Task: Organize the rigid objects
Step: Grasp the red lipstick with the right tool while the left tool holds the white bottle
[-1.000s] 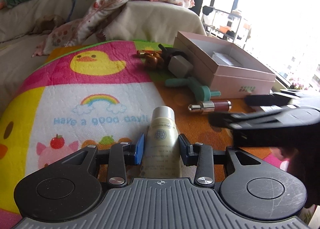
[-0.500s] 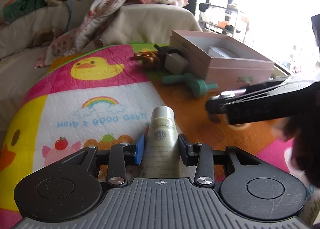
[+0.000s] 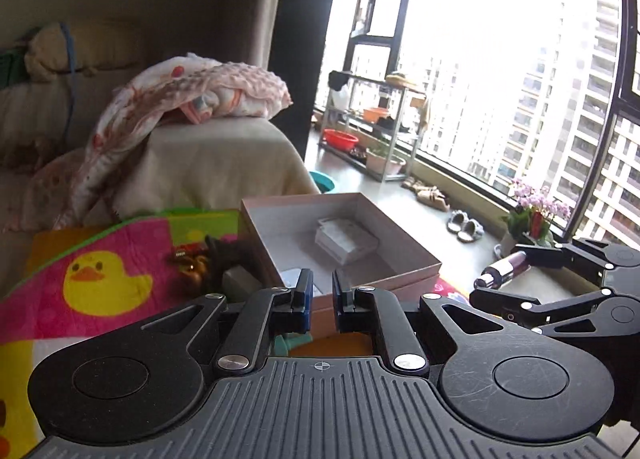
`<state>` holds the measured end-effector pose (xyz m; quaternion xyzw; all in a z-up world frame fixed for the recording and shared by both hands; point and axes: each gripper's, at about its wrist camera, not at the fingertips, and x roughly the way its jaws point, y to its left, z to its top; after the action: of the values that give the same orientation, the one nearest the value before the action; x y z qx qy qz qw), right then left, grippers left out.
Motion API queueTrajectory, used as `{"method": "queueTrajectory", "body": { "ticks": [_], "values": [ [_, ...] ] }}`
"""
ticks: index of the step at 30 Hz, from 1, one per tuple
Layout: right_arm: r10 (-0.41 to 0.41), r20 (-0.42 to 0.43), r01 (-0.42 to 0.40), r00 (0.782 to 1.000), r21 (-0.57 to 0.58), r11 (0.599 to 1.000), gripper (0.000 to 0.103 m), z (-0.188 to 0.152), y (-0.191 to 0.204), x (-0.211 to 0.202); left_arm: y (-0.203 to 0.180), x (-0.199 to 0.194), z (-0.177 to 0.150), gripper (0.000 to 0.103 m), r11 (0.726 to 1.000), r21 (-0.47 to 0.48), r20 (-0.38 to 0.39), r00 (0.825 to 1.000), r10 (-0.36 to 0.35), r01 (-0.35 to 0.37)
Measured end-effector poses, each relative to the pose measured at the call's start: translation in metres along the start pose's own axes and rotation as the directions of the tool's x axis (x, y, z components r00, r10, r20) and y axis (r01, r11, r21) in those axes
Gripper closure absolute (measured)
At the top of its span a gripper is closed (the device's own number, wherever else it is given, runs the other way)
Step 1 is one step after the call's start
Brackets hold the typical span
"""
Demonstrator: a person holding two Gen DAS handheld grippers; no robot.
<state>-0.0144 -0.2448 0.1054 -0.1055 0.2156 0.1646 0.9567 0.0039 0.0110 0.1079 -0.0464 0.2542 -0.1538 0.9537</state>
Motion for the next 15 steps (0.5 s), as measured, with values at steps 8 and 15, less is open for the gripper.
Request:
{"method": "queueTrajectory", "body": {
  "ticks": [8, 15],
  "values": [
    [0.093, -0.169, -0.082, 0.981, 0.073, 0.994, 0.025, -0.044, 0.008, 0.036, -0.013, 0.010, -0.074, 0.086, 0.998, 0.050, -0.242, 0.969, 0.039, -0.027],
    [0.138, -0.242, -0.124, 0.960, 0.073, 0.990, 0.025, -0.075, 0.034, 0.046, -0.022, 0.021, -0.107, 0.067, 0.982, 0.150, -0.284, 0.946, 0.156, -0.117]
  ]
}}
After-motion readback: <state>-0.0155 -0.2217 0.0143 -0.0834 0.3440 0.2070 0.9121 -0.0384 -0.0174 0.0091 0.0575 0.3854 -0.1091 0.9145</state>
